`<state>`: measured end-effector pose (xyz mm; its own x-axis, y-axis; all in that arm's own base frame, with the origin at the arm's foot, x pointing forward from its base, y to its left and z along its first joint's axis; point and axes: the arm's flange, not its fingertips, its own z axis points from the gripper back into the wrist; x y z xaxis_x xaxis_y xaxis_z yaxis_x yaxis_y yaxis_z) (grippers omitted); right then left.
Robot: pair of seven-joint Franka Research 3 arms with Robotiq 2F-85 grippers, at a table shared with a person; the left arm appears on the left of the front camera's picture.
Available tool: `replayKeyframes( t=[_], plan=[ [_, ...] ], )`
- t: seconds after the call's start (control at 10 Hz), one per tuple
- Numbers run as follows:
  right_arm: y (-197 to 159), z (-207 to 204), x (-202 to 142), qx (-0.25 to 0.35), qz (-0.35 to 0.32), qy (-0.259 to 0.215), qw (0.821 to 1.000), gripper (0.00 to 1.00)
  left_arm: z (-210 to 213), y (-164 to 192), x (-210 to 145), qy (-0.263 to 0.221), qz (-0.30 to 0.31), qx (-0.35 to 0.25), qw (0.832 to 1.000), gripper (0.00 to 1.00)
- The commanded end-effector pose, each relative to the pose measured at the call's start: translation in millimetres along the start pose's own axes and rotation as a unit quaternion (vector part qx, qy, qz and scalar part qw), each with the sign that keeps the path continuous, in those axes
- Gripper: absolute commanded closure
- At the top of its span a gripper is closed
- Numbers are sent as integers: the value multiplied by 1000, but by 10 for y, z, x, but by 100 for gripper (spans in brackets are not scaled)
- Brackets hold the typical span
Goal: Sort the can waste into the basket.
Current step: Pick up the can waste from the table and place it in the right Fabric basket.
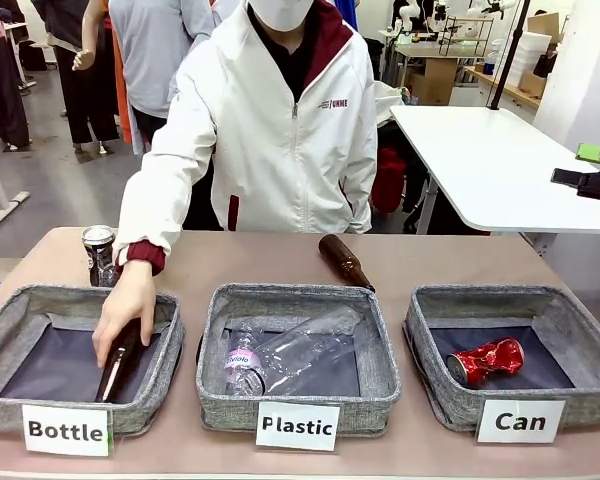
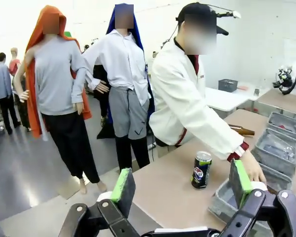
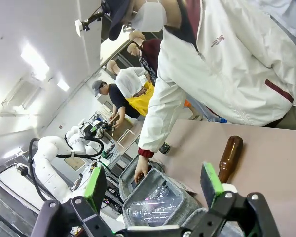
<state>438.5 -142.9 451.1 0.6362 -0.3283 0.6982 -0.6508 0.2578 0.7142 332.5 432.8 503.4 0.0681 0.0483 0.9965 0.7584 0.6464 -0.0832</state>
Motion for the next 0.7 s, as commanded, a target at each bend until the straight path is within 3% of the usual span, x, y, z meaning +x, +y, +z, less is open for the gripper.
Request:
replayKeyframes(
  t=[0.0, 0.3, 0.6],
  plan=[
    [43, 15, 37, 0, -9, 9, 1000, 0, -133, -53, -10, -3, -14, -3, 1000, 0],
    [43, 15, 37, 0, -9, 9, 1000, 0, -623, -80, -30, 44, -33, -10, 998, 0],
    [43, 15, 37, 0, -9, 9, 1000, 0, -1747, -192, -450, 191, -129, -4, 973, 0]
  ],
)
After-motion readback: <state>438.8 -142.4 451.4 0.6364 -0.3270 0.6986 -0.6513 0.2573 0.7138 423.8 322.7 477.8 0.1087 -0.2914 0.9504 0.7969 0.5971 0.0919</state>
